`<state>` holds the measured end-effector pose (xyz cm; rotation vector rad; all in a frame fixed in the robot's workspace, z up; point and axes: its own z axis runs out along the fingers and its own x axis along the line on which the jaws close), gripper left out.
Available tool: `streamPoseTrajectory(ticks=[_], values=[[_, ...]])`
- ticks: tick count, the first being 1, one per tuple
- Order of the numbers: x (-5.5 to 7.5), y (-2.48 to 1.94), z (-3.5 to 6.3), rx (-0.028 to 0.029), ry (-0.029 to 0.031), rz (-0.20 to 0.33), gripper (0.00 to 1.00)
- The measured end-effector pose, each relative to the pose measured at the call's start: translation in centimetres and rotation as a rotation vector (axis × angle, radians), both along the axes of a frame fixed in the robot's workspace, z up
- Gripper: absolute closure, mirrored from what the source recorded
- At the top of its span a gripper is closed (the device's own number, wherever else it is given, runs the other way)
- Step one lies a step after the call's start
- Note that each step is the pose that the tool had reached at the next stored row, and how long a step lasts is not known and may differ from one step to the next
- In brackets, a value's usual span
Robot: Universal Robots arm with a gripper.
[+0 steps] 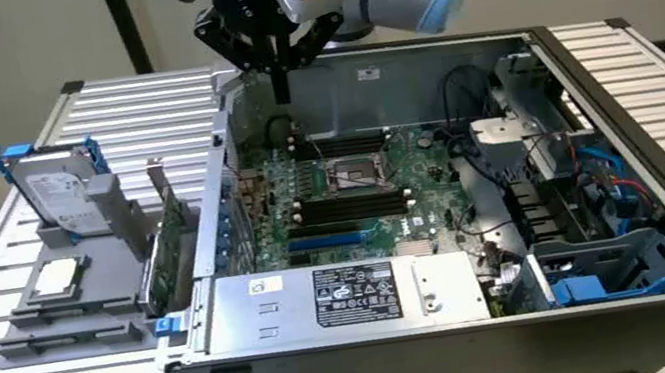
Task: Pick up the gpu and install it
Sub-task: 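Reach for the gpu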
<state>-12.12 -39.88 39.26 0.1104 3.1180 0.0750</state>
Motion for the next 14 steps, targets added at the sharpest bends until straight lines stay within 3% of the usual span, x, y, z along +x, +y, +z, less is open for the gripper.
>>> streamPoseTrajectory(ticks=[14], values=[[0.00,0.00,0.00,0.0001,0.0000,0.000,0.89]])
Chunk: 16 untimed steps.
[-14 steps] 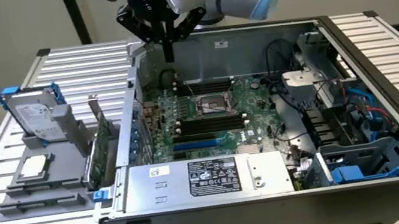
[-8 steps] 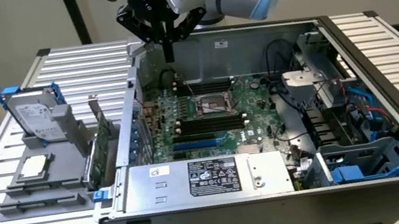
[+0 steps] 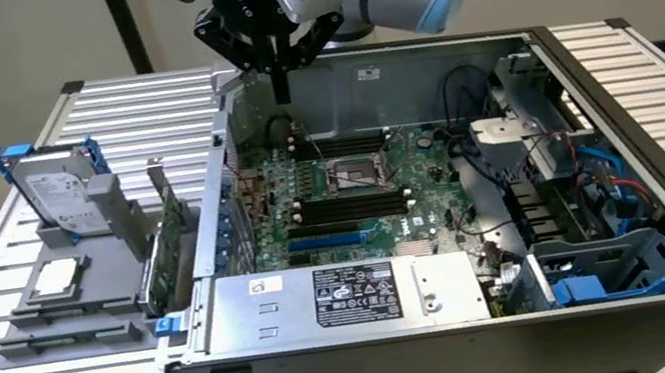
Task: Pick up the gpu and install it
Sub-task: 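Reach for the gpu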
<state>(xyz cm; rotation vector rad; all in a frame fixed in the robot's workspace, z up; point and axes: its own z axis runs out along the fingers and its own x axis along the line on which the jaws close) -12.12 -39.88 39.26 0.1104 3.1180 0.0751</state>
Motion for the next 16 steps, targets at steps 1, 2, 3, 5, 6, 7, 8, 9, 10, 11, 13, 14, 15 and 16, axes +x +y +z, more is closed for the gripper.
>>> streamPoseTrajectory(ticks=[1,2,3,5,6,7,8,9,10,11,13,14,15,16], values=[[0.0,0.00,0.00,-0.0001,0.0000,0.000,0.89],[0.0,0.00,0.00,-0.0001,0.0000,0.000,0.89],[0.0,-0.02,0.01,-0.0001,0.0000,0.000,0.89],[-0.2,-0.06,0.01,-0.0002,0.0001,0.000,0.89],[-0.3,-0.08,0.01,-0.0002,0.0001,0.000,0.89],[-0.4,-0.11,0.01,-0.0002,0.0000,0.000,0.89],[-0.6,-0.12,0.00,-0.0001,0.0000,0.000,0.89],[-0.8,-0.14,0.00,-0.0001,0.0000,0.000,0.89],[-1.0,-0.15,0.00,-0.0001,0.0000,0.000,0.89],[-1.3,-0.16,0.00,0.0000,0.0000,0.000,0.89],[-1.8,-0.20,0.00,-0.0001,0.0000,0.000,0.89],[-2.0,-0.22,0.00,-0.0001,0.0000,0.000,0.89],[-2.3,-0.24,0.00,-0.0002,0.0001,0.000,0.89],[-2.6,-0.27,0.00,-0.0001,0.0000,0.000,0.89]])
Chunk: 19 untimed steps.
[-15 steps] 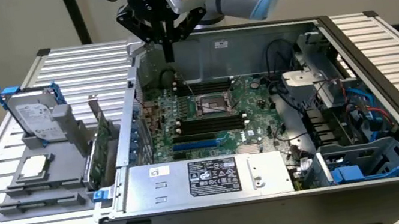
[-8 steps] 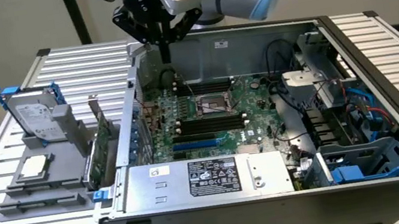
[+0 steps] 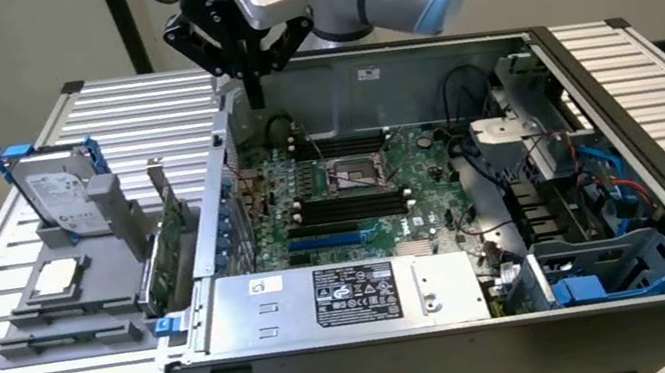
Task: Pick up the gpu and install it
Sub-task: 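Reach for the gpu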
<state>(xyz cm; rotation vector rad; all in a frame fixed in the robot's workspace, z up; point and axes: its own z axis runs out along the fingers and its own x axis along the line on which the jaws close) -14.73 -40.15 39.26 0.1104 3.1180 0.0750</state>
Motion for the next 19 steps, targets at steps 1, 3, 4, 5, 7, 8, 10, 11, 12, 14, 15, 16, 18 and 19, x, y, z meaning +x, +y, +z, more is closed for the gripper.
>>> streamPoseTrajectory(ticks=[1,3,4,5,7,8,10,11,12,14,15,16,18,19], values=[[-0.3,-0.03,0.00,0.0000,0.0000,0.000,0.89],[-0.9,-0.10,0.00,-0.0001,0.0001,0.000,0.89],[-1.3,-0.14,0.00,-0.0001,0.0000,0.000,0.89],[-1.6,-0.19,0.00,0.0000,0.0000,0.000,0.89],[-2.3,-0.32,0.00,0.0000,0.0001,0.000,0.89],[-2.7,-0.40,-0.01,0.0000,0.0000,0.000,0.89],[-3.4,-0.56,-0.01,0.0000,0.0000,0.000,0.89],[-3.8,-0.65,-0.01,-0.0001,0.0001,0.000,0.89],[-4.2,-0.73,-0.02,0.0000,0.0000,0.000,0.89],[-4.9,-0.90,-0.02,0.0000,0.0001,0.000,0.89],[-5.2,-1.00,-0.02,-0.0001,0.0002,0.000,0.89],[-5.6,-1.10,-0.03,0.0000,0.0002,0.000,0.89],[-6.3,-1.30,-0.04,0.0000,0.0002,0.000,0.89],[-6.6,-1.41,-0.04,-0.0001,0.0003,0.000,0.89]])
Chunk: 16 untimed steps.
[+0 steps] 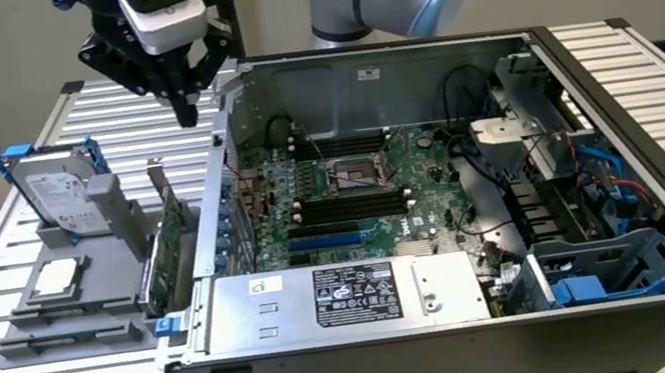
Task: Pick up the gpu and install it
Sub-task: 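Reach for the gpu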
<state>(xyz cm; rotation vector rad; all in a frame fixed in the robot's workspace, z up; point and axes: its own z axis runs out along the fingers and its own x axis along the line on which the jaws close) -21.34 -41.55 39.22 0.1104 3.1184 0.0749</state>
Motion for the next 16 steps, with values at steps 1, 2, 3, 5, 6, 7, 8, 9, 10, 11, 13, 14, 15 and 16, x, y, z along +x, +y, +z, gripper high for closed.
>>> streamPoseTrajectory(ticks=[1,2,3,5,6,7,8,9,10,11,13,14,15,16], values=[[-0.3,-0.10,-0.01,0.0000,0.0001,0.000,0.89],[-0.7,-0.22,-0.02,0.0001,0.0001,0.000,0.89],[-1.1,-0.32,-0.02,0.0002,0.0000,0.000,0.89],[-1.7,-0.53,-0.03,0.0001,0.0004,0.000,0.89],[-2.0,-0.63,-0.04,0.0000,0.0006,0.000,0.89],[-2.4,-0.73,-0.05,0.0000,0.0007,0.000,0.89],[-2.7,-0.83,-0.06,-0.0001,0.0008,0.000,0.89],[-3.0,-0.92,-0.07,-0.0001,0.0010,0.000,0.89],[-3.3,-1.02,-0.07,-0.0002,0.0013,0.000,0.89],[-3.6,-1.11,-0.09,-0.0003,0.0015,0.000,0.89],[-4.3,-1.30,-0.11,-0.0005,0.0021,0.000,0.89],[-4.6,-1.39,-0.13,-0.0006,0.0024,0.000,0.89],[-4.9,-1.47,-0.13,-0.0009,0.0029,0.000,0.89],[-5.2,-1.55,-0.15,-0.0013,0.0034,0.000,0.89]])
